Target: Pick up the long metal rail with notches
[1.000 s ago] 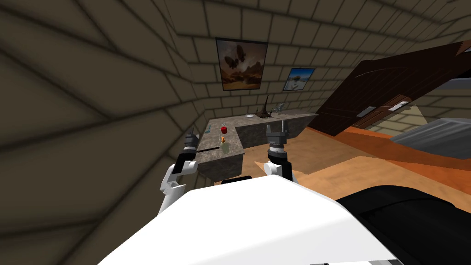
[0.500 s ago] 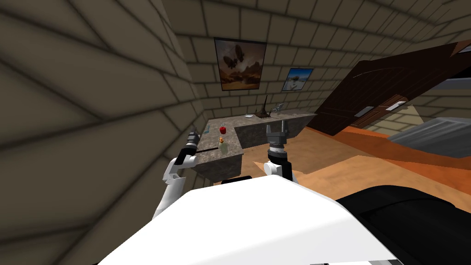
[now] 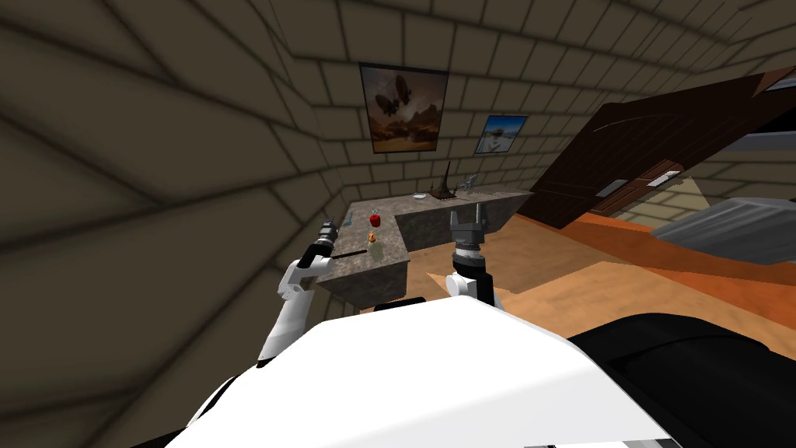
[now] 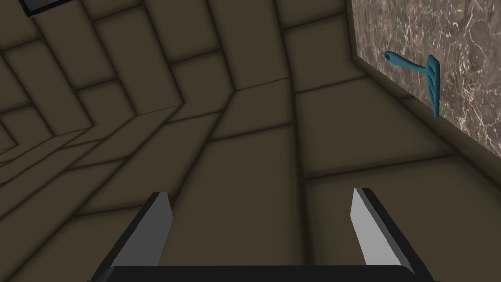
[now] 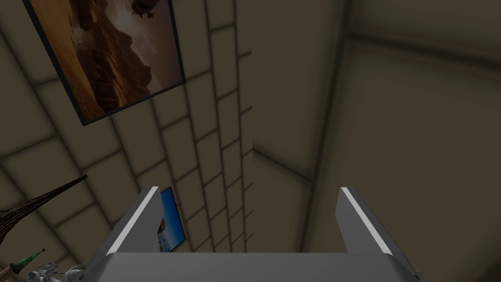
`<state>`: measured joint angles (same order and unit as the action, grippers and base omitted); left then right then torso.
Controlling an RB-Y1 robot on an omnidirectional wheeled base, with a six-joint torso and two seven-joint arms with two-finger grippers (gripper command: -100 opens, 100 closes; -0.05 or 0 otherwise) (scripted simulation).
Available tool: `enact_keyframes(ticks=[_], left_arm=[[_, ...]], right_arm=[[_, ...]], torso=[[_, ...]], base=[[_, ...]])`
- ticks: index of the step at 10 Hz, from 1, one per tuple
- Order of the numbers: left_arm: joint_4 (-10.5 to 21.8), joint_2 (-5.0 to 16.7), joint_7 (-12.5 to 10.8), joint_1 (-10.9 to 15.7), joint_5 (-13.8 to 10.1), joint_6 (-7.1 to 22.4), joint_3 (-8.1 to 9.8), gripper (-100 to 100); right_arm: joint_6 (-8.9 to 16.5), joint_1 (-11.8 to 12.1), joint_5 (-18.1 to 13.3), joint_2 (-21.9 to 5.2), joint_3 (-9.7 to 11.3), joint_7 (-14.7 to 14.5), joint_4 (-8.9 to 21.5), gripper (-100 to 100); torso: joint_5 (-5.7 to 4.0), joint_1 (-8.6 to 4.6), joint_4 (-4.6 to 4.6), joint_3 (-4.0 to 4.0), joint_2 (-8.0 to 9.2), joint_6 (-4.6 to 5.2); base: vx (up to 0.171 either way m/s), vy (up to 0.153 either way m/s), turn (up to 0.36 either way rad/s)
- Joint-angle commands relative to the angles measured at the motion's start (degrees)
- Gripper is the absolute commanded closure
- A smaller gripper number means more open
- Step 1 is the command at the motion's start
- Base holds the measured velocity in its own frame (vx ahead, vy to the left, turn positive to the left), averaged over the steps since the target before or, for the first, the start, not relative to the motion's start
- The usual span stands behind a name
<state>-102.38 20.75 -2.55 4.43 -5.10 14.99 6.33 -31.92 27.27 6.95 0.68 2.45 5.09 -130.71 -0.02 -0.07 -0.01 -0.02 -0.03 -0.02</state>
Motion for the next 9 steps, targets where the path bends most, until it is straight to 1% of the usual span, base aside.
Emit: enact_keyframes(ticks=[1, 2, 3, 4, 5, 6, 7, 8, 9], left_arm=[[1.7, 0.3, 0.1, 0.9, -0.2, 0.8, 0.03, -100], [4.1, 1.6, 0.6, 3.5, -0.8, 3.5, 0.3, -100], [5.2, 1.6, 0.6, 3.8, -0.8, 4.6, 0.3, -100], [7.0, 2.8, 1.2, 6.3, -1.4, 6.7, 0.57, -100], [8.8, 2.8, 1.2, 6.7, -1.4, 8.3, 0.57, -100], [10.5, 4.0, 1.8, 9.1, -2.0, 10.0, 0.85, -100], [11.8, 4.0, 1.8, 9.5, -2.0, 11.7, 0.85, -100], [12.5, 4.0, 1.8, 9.5, -2.0, 12.3, 0.85, -100], [14.8, 5.1, 2.4, 12.0, -2.6, 14.2, 1.14, -100]], right_arm=[[0.0, 0.0, 0.0, 0.0, 0.0, 0.0, 0.0, 0], [0.0, 0.0, 0.0, 0.0, 0.0, 0.0, 0.0, 0], [0.0, 0.0, 0.0, 0.0, 0.0, 0.0, 0.0, 0], [0.0, 0.0, 0.0, 0.0, 0.0, 0.0, 0.0, 0], [0.0, 0.0, 0.0, 0.0, 0.0, 0.0, 0.0, 0], [0.0, 0.0, 0.0, 0.0, 0.0, 0.0, 0.0, 0], [0.0, 0.0, 0.0, 0.0, 0.0, 0.0, 0.0, 0], [0.0, 0.0, 0.0, 0.0, 0.0, 0.0, 0.0, 0], [0.0, 0.0, 0.0, 0.0, 0.0, 0.0, 0.0, 0]], torso=[[0.0, 0.0, 0.0, 0.0, 0.0, 0.0], [0.01, 0.04, 0.0, 0.01, 0.01, -0.01], [0.0, 0.02, 0.0, 0.0, -0.01, 0.01], [0.0, 0.02, 0.0, 0.0, 0.0, -0.01], [0.0, 0.01, 0.0, -0.01, -0.02, 0.0], [0.0, 0.01, -0.01, -0.01, -0.02, -0.01], [-0.01, -0.02, 0.0, 0.0, -0.01, 0.0], [0.0, 0.0, 0.0, 0.0, -0.01, -0.01], [0.01, 0.03, 0.0, 0.01, 0.02, -0.02]], base=[[0.003, -0.008, 0.001], [0.006, -0.016, -0.019], [0.006, -0.017, -0.018], [0.01, -0.02, -0.019], [0.01, -0.02, -0.012], [0.007, -0.025, -0.023], [0.007, -0.021, -0.015], [0.004, -0.01, 0.001], [0.005, -0.019, -0.02]])
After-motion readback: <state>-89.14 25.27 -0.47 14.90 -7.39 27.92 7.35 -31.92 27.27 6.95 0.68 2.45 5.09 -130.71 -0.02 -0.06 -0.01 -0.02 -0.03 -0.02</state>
